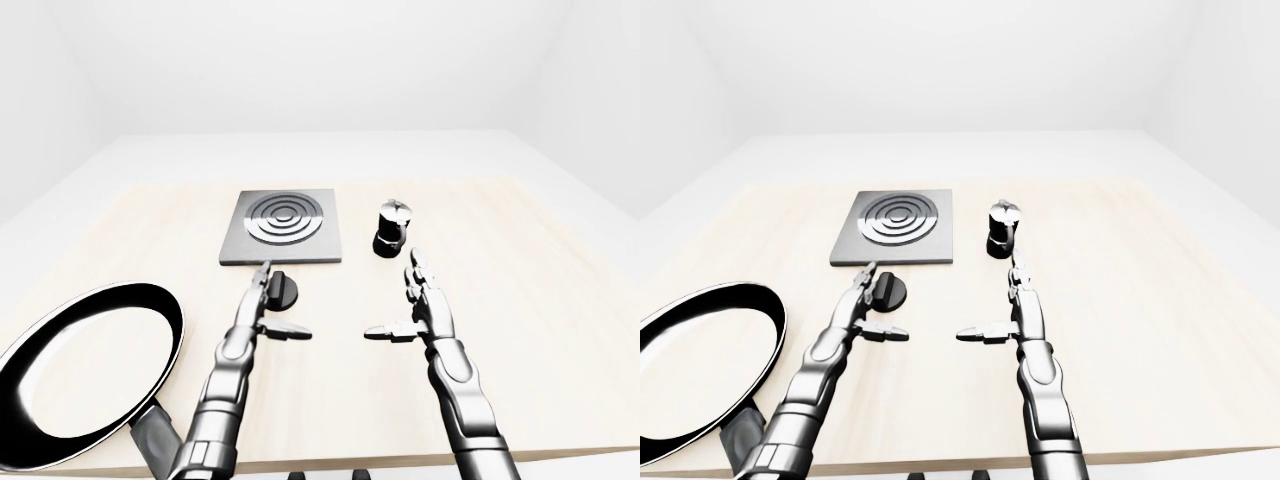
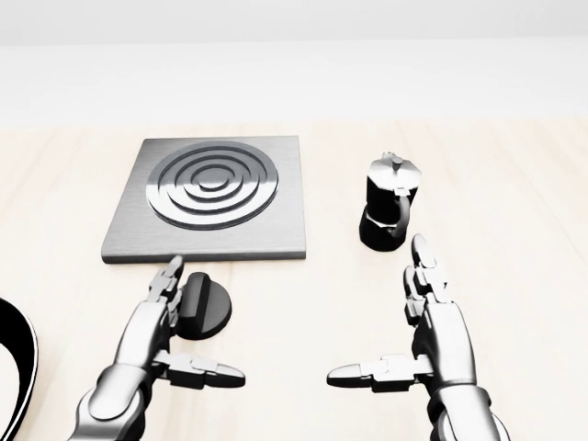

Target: Turn on the stove.

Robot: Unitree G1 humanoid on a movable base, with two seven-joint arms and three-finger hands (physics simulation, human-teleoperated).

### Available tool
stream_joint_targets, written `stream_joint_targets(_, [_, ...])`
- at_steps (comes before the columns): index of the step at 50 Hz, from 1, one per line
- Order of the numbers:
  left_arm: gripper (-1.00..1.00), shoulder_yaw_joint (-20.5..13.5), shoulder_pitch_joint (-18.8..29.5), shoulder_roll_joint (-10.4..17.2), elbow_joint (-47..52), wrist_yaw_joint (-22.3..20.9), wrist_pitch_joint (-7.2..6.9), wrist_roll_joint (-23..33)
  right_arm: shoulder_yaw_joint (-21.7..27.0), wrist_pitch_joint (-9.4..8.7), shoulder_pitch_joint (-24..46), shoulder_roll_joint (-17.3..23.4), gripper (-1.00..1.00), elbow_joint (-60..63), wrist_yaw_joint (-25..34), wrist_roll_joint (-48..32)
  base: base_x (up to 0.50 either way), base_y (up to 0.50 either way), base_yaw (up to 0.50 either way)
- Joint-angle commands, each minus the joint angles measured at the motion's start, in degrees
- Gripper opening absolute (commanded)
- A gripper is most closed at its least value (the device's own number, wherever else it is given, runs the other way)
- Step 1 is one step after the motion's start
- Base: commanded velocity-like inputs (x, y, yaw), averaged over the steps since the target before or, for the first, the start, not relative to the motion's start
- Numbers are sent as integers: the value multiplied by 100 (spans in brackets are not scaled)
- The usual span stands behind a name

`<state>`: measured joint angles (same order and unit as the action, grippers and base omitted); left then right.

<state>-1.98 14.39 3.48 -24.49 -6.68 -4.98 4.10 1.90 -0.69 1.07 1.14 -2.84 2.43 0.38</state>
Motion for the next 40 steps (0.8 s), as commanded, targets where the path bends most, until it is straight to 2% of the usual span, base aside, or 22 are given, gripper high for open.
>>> stream_joint_targets(1, [100, 85, -173, -70, 320, -96, -2, 56, 6, 41, 23, 3, 100, -69, 7, 4, 0, 0, 0])
stream_joint_targets(11, [100, 174, -335, -126, 641, -199, -2, 142, 2, 26, 13, 2, 100, -42, 13, 8, 0, 0, 0])
stream_joint_targets(12, [100, 296, -488, -164, 974, -300, -2, 206, -5, -6, 3, 1, 100, -2, 24, 14, 0, 0, 0])
stream_joint_targets(15, [100, 343, -574, -193, 1223, -335, -2, 322, -4, 30, 7, 0, 100, -41, 28, 13, 0, 0, 0])
stream_joint_targets(19, [100, 400, -696, -227, 1409, -448, -2, 376, -12, -13, -9, -3, 100, 20, 29, 7, 0, 0, 0])
stream_joint_targets(27, [100, 586, -942, -261, 1776, -764, -2, 536, -16, 38, -1, -4, 100, -40, 35, -3, 0, 0, 0])
stream_joint_targets(39, [100, 705, -1140, -322, 2193, -966, -2, 555, -24, 80, -13, -3, 100, -71, 46, -30, 0, 0, 0])
stream_joint_targets(40, [100, 738, -1193, -330, 2358, -1021, -2, 536, -33, -7, -36, -4, 100, 30, 34, -45, 0, 0, 0])
